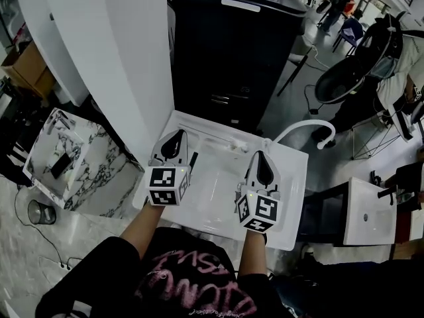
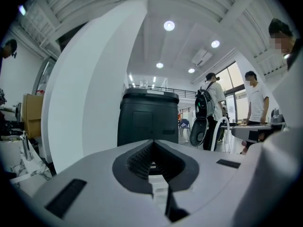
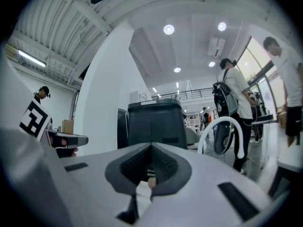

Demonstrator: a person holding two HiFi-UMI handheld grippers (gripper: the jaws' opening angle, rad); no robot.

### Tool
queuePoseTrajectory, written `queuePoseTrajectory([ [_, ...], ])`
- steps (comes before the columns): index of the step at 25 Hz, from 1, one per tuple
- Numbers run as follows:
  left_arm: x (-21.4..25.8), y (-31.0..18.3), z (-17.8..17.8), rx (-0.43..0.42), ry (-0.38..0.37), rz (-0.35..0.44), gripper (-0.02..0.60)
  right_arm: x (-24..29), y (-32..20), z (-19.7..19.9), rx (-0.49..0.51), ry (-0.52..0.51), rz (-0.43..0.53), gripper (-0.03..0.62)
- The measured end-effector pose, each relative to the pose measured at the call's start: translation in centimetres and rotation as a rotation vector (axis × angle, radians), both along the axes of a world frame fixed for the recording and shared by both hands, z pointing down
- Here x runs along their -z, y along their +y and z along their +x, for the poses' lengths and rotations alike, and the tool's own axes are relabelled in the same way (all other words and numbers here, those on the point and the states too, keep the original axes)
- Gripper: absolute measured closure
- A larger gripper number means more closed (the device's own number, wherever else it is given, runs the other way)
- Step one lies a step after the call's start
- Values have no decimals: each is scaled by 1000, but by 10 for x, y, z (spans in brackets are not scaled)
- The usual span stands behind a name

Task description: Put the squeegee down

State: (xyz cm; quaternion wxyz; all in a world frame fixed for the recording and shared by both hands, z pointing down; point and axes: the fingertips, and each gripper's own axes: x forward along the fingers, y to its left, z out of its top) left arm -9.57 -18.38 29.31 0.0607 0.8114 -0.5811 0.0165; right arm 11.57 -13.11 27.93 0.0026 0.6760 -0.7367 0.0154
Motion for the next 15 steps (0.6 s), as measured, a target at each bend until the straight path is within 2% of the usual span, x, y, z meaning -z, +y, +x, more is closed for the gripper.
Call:
queuePoseTrajectory([
  [15, 14, -2, 7, -20, -10, 43, 572, 8, -3, -2, 17, 12, 17, 574],
])
